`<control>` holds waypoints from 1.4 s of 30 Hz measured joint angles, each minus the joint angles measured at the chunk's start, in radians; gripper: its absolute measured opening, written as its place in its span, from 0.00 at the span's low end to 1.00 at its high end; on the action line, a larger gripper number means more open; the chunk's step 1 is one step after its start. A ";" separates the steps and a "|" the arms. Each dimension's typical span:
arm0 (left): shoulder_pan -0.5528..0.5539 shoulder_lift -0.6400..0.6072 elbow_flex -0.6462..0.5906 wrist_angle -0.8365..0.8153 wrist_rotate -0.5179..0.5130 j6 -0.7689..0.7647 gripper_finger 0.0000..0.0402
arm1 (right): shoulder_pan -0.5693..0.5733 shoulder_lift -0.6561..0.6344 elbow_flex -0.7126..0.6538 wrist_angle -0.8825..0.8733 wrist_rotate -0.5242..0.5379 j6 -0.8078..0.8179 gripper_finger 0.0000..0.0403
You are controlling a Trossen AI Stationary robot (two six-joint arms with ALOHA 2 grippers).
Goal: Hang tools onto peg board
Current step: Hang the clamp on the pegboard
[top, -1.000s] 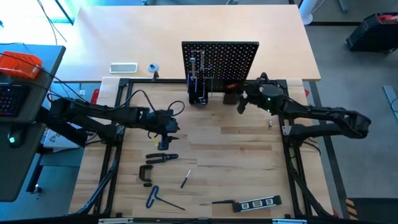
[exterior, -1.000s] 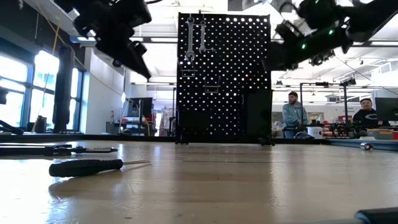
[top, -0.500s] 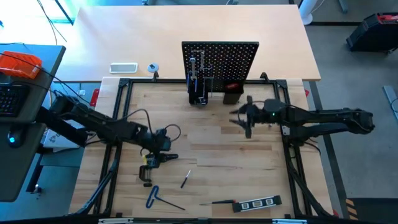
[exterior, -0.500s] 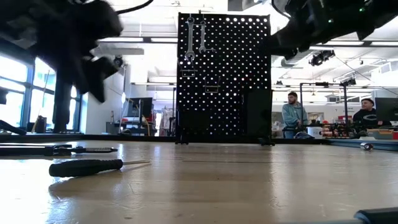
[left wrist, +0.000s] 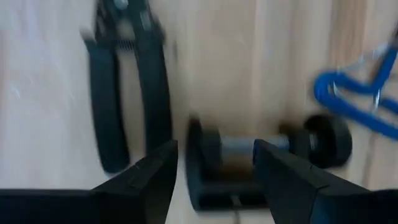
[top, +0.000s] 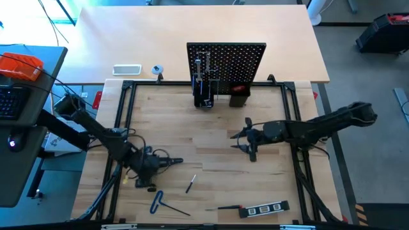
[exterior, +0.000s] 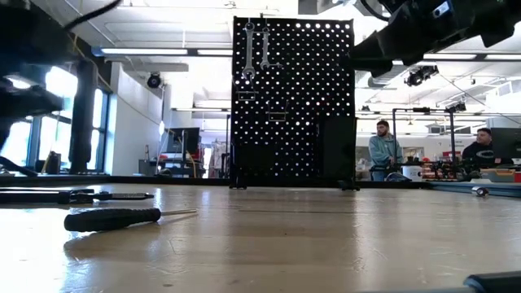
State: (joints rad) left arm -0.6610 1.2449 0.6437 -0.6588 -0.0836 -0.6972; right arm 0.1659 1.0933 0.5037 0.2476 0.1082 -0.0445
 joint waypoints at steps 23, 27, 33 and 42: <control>-0.086 0.015 -0.090 0.036 -0.075 -0.208 0.43 | 0.025 0.209 0.000 0.192 -0.010 0.011 0.40; -0.080 0.016 -0.089 0.033 -0.063 -0.162 0.20 | 0.027 0.209 0.000 0.192 -0.011 0.011 0.40; -0.078 0.018 -0.082 0.064 -0.049 -0.106 0.15 | 0.029 0.209 0.000 0.209 -0.013 0.011 0.40; -0.020 0.015 0.042 -0.001 -0.221 0.081 0.01 | 0.060 0.209 0.000 0.228 -0.023 -0.008 0.40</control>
State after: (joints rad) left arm -0.6812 1.2602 0.6857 -0.6596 -0.3051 -0.6162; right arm 0.2256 1.3025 0.5037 0.4751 0.0856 -0.0521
